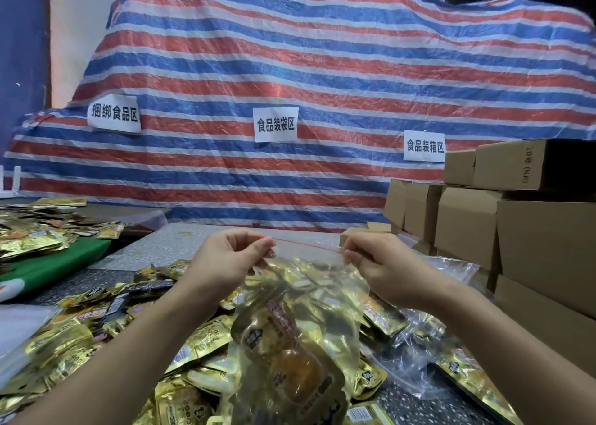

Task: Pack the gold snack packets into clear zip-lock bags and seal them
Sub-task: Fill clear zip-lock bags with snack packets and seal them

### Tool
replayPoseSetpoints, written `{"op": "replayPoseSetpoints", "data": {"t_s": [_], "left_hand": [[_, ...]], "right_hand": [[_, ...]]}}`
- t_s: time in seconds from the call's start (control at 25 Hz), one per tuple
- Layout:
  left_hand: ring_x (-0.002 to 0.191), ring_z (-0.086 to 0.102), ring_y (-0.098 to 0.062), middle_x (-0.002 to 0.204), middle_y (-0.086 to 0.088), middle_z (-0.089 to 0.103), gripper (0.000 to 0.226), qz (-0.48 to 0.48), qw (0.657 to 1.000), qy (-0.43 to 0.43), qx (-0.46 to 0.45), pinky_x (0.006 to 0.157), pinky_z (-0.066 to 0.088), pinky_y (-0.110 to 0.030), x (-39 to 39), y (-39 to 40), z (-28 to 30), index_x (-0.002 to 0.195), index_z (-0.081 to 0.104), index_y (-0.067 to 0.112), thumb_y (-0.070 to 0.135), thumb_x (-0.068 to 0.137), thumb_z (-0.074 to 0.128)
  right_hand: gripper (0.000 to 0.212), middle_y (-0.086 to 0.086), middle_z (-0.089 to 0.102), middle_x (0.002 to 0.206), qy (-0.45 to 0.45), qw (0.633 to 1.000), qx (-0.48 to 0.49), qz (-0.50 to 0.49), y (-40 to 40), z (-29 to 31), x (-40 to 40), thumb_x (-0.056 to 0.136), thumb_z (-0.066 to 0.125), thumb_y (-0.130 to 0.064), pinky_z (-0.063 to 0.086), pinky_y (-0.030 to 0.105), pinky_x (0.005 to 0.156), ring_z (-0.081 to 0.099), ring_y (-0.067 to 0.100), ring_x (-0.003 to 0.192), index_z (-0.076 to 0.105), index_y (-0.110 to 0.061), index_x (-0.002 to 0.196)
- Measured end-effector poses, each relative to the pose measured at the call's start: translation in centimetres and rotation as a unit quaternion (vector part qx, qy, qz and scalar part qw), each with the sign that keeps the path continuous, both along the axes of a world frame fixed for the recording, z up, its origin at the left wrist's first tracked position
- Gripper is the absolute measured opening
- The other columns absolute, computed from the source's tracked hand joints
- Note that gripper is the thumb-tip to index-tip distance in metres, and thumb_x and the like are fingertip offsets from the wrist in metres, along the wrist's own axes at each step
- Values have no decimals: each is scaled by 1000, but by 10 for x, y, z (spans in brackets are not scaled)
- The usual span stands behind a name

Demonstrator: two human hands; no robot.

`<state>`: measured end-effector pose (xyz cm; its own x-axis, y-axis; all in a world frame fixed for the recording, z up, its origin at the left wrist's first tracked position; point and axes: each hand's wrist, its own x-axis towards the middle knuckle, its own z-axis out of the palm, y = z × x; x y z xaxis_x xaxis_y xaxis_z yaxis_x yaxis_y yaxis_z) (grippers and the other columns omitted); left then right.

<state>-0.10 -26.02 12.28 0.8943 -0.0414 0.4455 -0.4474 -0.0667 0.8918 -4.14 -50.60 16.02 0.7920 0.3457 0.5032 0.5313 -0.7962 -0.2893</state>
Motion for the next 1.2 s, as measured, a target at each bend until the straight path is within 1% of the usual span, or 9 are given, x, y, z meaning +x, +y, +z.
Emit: {"op": "replayPoseSetpoints", "data": {"t_s": [0.12, 0.32, 0.48, 0.6, 0.68, 0.8, 0.92, 1.04, 1.2], "left_hand": [[61, 62, -5, 74, 2, 73, 15, 23, 999, -33, -20, 52, 47, -15, -1, -5, 7, 84, 73, 16, 22, 93, 63], [54, 56, 4, 65, 12, 69, 17, 60, 993, -92, -34, 51, 43, -9, -5, -19, 25, 83, 70, 17, 23, 96, 61], [51, 54, 7, 59, 16, 67, 15, 66, 993, -97, -28, 49, 40, -6, -9, -25, 29, 85, 70, 16, 20, 96, 60], [53, 56, 7, 62, 15, 68, 14, 70, 993, -91, -27, 50, 42, -6, -12, -27, 29, 86, 69, 16, 19, 96, 60], [55, 57, 7, 65, 11, 69, 14, 72, 993, -95, -22, 51, 43, -6, -13, -30, 29, 85, 69, 17, 19, 96, 61], [59, 60, 6, 70, 9, 71, 15, 76, 990, -118, 11, 54, 43, -6, -16, -36, 29, 83, 70, 19, 22, 95, 63], [62, 61, 3, 74, 10, 72, 15, 70, 988, -136, 28, 58, 45, -8, -18, -40, 28, 80, 71, 20, 24, 94, 64], [64, 63, 1, 75, 12, 72, 14, 66, 987, -143, 29, 59, 46, -9, -20, -41, 28, 82, 72, 22, 24, 94, 65], [65, 63, 2, 76, 12, 72, 14, 67, 987, -146, 29, 59, 47, -8, -22, -40, 27, 83, 73, 21, 23, 94, 65]], "right_hand": [[34, -13, 54, 66, -28, 1000, 6, -4, -3, 8, -2, 102, 51, -20, 38, 16, 57, 50, -1, 62, 50, -32, 71], [23, -3, 61, 64, -43, 995, 85, -2, -8, 12, -1, 100, 57, -19, 40, 20, 54, 47, 2, 53, 61, -22, 77], [19, -1, 63, 65, -13, 996, 90, 7, -11, 6, -1, 100, 56, -20, 41, 18, 54, 48, 0, 52, 62, -20, 82], [17, -2, 64, 73, -16, 998, 61, -6, -9, 5, 0, 99, 56, -28, 46, 30, 60, 53, 5, 61, 62, -22, 85], [13, -2, 65, 78, -15, 999, 39, -7, -5, 6, -1, 97, 58, -38, 50, 33, 65, 58, 12, 69, 62, -28, 89], [13, -7, 65, 80, -32, 999, 22, 3, 7, 14, -3, 94, 60, -44, 50, 27, 66, 60, 9, 74, 61, -31, 93], [10, -9, 64, 85, -49, 998, 27, 18, 25, 27, 0, 95, 63, -34, 50, 21, 66, 60, 6, 78, 64, -25, 95], [12, -13, 60, 78, -57, 998, 23, 17, 38, 35, 1, 95, 63, -23, 41, 12, 57, 55, 0, 67, 62, -27, 84], [13, -13, 59, 77, -37, 999, 10, 0, 40, 34, 1, 97, 61, -25, 38, 10, 53, 54, 1, 65, 62, -27, 84]]}}
